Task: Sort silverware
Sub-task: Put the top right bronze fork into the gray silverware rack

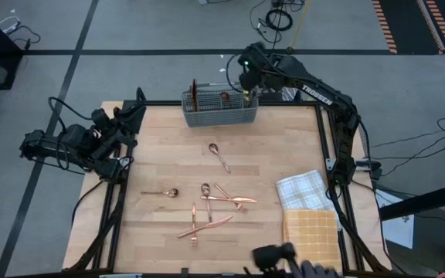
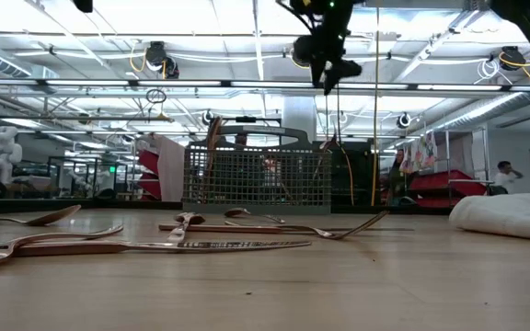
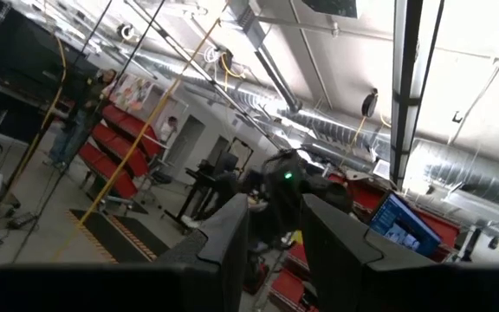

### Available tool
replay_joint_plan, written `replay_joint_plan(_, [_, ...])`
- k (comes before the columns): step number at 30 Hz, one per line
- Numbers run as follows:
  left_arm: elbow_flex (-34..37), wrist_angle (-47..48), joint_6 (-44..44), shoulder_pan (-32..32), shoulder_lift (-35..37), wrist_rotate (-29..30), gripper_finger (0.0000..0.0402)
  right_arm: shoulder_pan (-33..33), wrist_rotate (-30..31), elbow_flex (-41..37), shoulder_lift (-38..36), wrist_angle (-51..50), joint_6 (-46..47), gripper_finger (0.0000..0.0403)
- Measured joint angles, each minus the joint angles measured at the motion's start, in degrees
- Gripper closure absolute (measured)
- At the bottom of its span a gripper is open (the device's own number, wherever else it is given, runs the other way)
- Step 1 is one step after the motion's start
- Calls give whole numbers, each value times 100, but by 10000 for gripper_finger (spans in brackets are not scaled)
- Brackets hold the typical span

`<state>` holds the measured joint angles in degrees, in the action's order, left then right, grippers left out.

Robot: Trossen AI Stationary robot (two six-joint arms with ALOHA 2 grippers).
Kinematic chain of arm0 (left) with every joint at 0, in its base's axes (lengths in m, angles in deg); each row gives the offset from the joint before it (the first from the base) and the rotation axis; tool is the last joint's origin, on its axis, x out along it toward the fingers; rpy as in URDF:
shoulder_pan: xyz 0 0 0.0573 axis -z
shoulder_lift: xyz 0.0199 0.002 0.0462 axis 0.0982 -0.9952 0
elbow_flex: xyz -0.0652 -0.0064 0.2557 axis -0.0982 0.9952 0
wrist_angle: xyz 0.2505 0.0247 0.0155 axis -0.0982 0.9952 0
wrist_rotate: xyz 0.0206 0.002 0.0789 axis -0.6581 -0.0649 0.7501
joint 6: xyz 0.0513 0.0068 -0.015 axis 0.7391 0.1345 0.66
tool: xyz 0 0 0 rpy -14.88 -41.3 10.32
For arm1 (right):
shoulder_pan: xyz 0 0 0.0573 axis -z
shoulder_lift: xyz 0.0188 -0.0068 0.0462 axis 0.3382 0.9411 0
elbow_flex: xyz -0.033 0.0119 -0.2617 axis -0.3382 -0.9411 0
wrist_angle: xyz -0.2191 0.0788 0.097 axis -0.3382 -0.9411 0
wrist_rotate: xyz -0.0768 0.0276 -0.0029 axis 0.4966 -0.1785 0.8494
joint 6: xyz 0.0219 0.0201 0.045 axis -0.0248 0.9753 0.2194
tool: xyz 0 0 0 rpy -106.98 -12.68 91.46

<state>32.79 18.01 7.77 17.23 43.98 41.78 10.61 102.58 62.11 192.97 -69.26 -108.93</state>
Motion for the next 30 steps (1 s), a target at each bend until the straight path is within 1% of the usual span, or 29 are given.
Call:
replay_joint_plan(3, [1,-68,196,-1,87,-2,288,-57,144,368,-3,-157,2276,176])
replay_joint_plan(4, [1,-70,197,0,145,0,288,-62,95,481,-12,-348,2892,176])
replay_joint_plan(5, [1,-83,195,-2,204,-2,288,-56,-79,568,-36,-626,3415,176])
replay_joint_plan(7, [1,-98,194,0,342,-2,288,-37,-801,659,-79,-1151,4206,176])
replay_joint_plan(12, [-1,-106,187,-2,739,0,288,-77,-3192,665,-177,-2081,5427,176])
replay_joint_plan(13, [-1,-78,187,-2,804,0,288,-107,-3428,635,-175,-2165,5626,177])
replay_joint_plan(14, [1,-41,187,0,874,1,288,-142,-3386,562,-175,-2145,5822,177])
replay_joint_plan(15, [1,-24,189,-2,937,0,288,-172,-3127,470,-177,-2058,6005,177])
replay_joint_plan(17, [1,-2,189,-2,1032,0,288,-184,-2297,287,-172,-1914,6354,177])
replay_joint_plan(19, [1,31,189,-2,1084,0,288,-110,-1721,74,-164,-1996,6752,177])
replay_joint_plan(22, [1,68,189,-1,1156,-1,288,66,-1200,-255,-166,-2531,7688,177])
replay_joint_plan(23, [-1,123,184,0,1176,-2,288,114,-1078,-418,-170,-2569,7844,178])
replay_joint_plan(24, [-1,184,179,0,1190,-3,288,145,-1051,-626,-226,-2476,7897,180])
replay_joint_plan(28, [-1,322,153,4,1197,-10,288,256,-1418,-1483,-479,-1557,7870,198])
replay_joint_plan(30, [-1,322,150,4,1197,-12,288,375,-1502,-1878,-462,-1310,7793,211])
